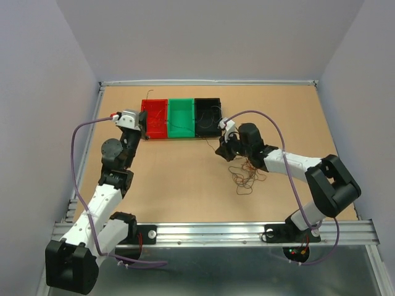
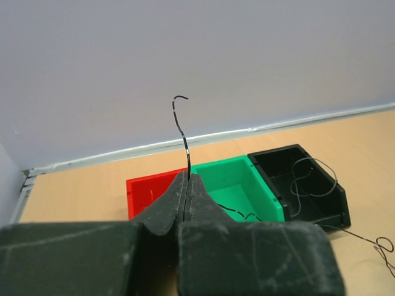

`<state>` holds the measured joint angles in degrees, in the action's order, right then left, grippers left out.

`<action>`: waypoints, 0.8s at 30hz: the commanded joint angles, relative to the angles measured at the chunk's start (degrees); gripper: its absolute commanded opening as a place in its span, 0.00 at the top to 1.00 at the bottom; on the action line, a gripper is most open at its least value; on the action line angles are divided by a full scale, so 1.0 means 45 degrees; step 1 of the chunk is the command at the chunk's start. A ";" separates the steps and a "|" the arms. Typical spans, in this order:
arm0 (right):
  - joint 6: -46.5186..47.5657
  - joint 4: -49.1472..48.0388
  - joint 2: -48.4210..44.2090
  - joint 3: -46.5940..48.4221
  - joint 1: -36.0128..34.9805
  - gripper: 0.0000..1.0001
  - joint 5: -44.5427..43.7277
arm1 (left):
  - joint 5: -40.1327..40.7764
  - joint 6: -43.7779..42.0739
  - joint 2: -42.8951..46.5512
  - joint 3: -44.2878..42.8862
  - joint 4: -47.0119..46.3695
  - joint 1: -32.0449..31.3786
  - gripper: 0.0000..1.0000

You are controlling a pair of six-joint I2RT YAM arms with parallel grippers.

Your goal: Untangle the cables

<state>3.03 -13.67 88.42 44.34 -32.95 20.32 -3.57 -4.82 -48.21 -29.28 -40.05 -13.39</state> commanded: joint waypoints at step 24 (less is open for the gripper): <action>-0.4031 -0.5340 -0.3576 -0.1025 0.0037 0.99 0.1989 | -1.2332 -0.4279 -0.3683 -0.2244 0.2825 -0.2609 0.67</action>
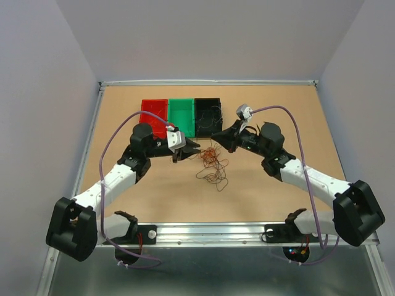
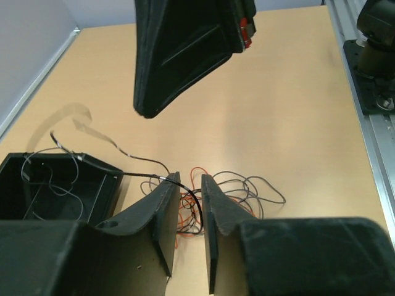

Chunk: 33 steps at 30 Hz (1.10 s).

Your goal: Untangle the cables

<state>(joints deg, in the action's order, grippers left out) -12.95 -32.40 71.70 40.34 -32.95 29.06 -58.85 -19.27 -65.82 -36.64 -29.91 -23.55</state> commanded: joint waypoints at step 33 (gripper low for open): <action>-0.1789 0.4369 0.3633 0.2809 0.0056 0.26 -0.7453 | 0.5401 -0.1500 -0.2443 -0.2248 0.2018 -0.1348 0.24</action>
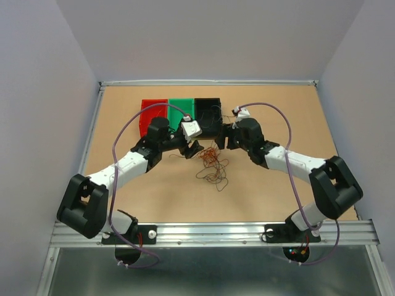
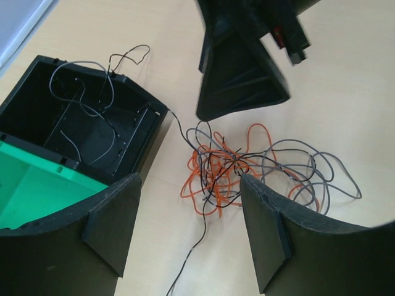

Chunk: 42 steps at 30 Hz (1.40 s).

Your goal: Untangle the cables

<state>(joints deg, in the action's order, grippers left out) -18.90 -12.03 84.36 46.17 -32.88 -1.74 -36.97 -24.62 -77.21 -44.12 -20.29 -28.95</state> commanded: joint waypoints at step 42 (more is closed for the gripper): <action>0.0019 -0.3908 -0.5212 0.0480 0.0022 0.99 0.3900 | 0.0461 0.1037 0.3913 0.1168 -0.2029 0.0671 0.23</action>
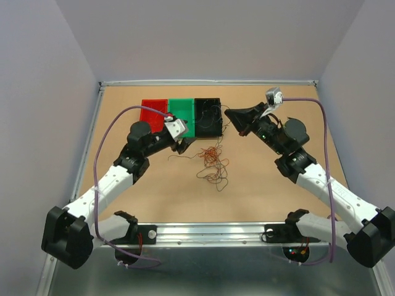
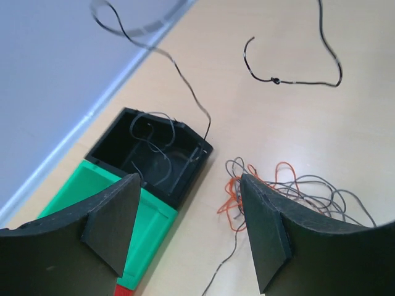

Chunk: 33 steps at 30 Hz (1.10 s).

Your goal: Untangle the cables

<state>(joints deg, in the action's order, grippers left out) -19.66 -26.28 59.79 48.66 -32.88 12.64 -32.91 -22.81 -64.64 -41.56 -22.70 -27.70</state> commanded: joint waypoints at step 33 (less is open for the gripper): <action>-0.1061 -0.1308 0.9915 0.7857 0.0042 0.99 0.3031 | 0.4871 0.4326 0.1396 0.1111 -0.4097 0.3754 0.28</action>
<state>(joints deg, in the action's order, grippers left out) -24.62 -29.23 102.50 79.26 -32.88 28.12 -12.47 -3.95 -59.59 -35.14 -37.63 -11.14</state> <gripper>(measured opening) 0.022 0.719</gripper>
